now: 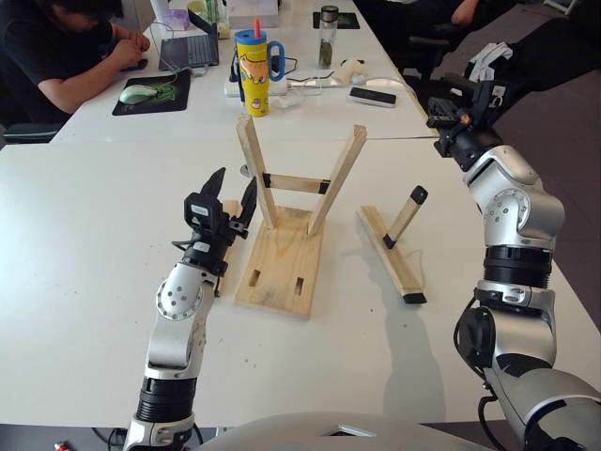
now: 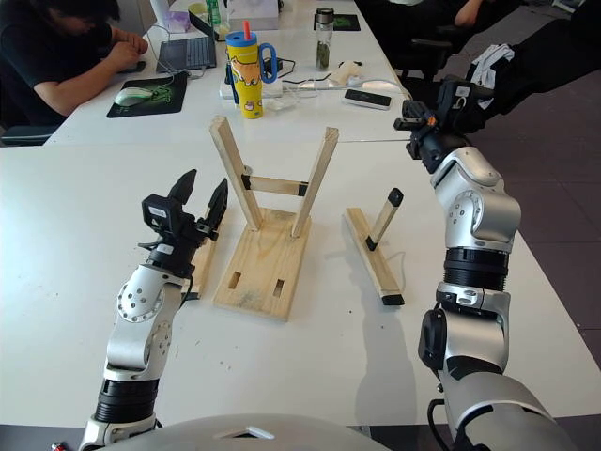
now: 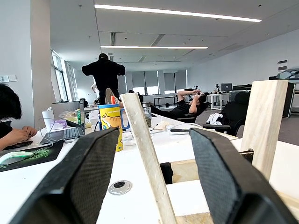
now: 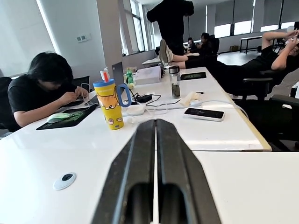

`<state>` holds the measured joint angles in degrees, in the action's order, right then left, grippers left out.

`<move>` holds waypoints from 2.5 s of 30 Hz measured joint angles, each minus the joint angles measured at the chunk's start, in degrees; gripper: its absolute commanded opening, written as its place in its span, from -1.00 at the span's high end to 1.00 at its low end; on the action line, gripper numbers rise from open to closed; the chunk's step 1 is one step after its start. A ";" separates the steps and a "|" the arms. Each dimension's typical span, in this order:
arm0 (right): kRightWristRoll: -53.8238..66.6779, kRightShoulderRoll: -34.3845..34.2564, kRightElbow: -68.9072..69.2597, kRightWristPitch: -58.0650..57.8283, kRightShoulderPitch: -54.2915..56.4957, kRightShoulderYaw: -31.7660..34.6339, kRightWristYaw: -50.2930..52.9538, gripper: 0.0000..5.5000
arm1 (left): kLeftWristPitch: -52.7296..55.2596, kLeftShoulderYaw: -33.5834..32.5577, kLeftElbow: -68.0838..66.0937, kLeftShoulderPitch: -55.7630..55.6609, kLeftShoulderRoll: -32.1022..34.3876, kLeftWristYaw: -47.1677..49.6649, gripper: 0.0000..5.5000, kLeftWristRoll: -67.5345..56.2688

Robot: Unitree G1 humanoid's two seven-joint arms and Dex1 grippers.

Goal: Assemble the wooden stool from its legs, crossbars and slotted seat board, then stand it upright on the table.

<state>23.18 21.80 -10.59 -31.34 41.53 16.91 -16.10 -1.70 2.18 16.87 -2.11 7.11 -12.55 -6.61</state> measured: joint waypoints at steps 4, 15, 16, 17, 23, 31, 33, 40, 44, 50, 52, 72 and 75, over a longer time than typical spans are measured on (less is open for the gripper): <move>-1.45 -2.11 3.40 -3.31 -11.19 -3.49 1.65 0.99 | -0.10 0.06 -0.16 -0.01 -0.02 -0.04 -0.01 -0.03; -6.51 -3.03 6.33 -3.59 -25.64 -13.09 -0.67 0.99 | 0.02 -0.26 -0.37 -1.24 0.13 -0.59 -0.01 -0.13; -6.48 -3.25 7.43 -2.78 -24.60 -12.64 -0.19 0.99 | 0.01 -0.23 -0.37 -1.24 0.10 -0.58 -0.01 -0.13; -6.43 -3.58 8.57 -2.09 -23.40 -12.02 0.23 0.99 | 0.02 -0.23 -0.37 -1.22 0.11 -0.58 -0.01 -0.12; -6.29 -3.62 9.36 0.72 -22.43 -9.39 0.19 0.99 | 0.07 0.36 -0.37 -0.29 0.00 -0.60 -0.01 -0.09; -0.19 8.96 12.51 -2.72 -27.62 -10.74 -22.79 0.75 | 1.38 0.20 -0.39 -0.12 0.61 -0.72 -0.01 -0.04; -0.34 16.26 11.18 -4.20 -27.17 -12.17 -30.43 0.64 | 1.48 -0.31 -0.38 0.42 0.58 -0.36 -0.01 -0.02; -5.54 30.01 9.48 -2.73 -19.93 -25.79 -53.20 0.27 | 1.23 -0.02 -0.42 1.92 -0.19 1.13 -0.01 0.62; -9.50 31.67 8.84 0.11 -20.99 -31.08 -57.59 0.03 | 1.18 0.02 -0.85 1.92 -0.16 1.14 -0.01 0.60; -15.96 31.98 4.94 7.55 -23.22 -32.44 -55.37 0.01 | 1.15 0.07 -1.41 1.92 -0.06 0.64 -0.01 0.56; -16.07 31.77 4.96 8.47 -24.17 -32.44 -54.89 0.01 | 1.14 0.08 -1.47 1.92 -0.04 0.48 -0.01 0.53; -17.87 27.97 4.45 10.53 -26.13 -32.41 -51.80 0.51 | 1.18 -0.10 -2.16 1.76 0.44 -1.36 -0.01 -0.03; -17.88 28.04 4.44 10.27 -26.04 -32.40 -52.24 0.51 | 1.18 -0.10 -2.16 1.76 0.40 -1.21 -0.01 -0.03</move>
<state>5.30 49.84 -6.15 -21.07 15.49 -15.49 -68.34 -0.53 2.08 14.72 -0.35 7.52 -13.76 -6.64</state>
